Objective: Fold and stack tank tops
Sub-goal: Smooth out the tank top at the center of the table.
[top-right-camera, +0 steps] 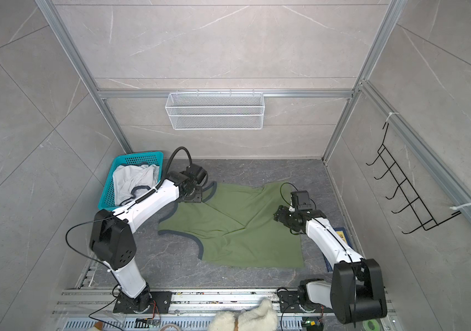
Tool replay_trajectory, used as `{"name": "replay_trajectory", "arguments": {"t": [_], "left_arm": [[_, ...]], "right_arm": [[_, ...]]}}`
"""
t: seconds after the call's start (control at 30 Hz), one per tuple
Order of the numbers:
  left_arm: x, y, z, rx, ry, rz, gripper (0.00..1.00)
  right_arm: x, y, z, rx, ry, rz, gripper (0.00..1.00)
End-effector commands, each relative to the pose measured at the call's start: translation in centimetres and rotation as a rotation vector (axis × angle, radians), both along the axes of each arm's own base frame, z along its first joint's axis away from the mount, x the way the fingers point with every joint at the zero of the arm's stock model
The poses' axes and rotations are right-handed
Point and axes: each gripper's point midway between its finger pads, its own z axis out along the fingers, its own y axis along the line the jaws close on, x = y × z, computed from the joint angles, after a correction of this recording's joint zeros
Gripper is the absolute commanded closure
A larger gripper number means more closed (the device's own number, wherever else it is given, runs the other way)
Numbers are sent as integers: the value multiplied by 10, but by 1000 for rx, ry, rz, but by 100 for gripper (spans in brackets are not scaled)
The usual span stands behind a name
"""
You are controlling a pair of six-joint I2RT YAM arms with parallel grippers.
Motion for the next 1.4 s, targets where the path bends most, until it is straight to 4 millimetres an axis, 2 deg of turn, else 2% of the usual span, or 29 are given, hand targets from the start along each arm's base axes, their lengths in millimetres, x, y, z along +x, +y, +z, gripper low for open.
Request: {"name": "replay_trajectory", "arguments": {"t": [0.0, 0.13, 0.2, 0.37, 0.53, 0.73, 0.77, 0.8, 0.9, 1.2, 1.37], "left_arm": [[-1, 23, -5, -100, -77, 136, 35], [-19, 41, -12, -140, -123, 184, 35], [-27, 51, -15, -174, -132, 210, 35], [-46, 75, -21, -211, -168, 257, 35], [-57, 85, -27, -235, -182, 263, 35], [-63, 84, -35, -240, -166, 244, 35], [-64, 85, -36, -239, -169, 246, 35], [-65, 86, -37, -236, -172, 246, 35], [-68, 87, -38, -235, -180, 239, 35], [-77, 88, -48, -244, -174, 235, 34], [-81, 87, -53, -254, -162, 231, 34]], "right_arm": [[36, 43, 14, -17, -88, 132, 27], [71, 98, 12, -58, -99, 263, 30], [87, 132, 12, -78, -115, 328, 31], [119, 205, 8, -150, -116, 434, 32], [153, 247, -11, -210, -102, 452, 37], [182, 272, -22, -303, -98, 438, 40], [184, 275, -36, -326, -77, 438, 41], [189, 279, -32, -327, -94, 431, 41], [194, 290, -41, -328, -106, 439, 42], [199, 299, -65, -319, -119, 415, 51], [200, 295, -81, -351, -102, 392, 63]]}}
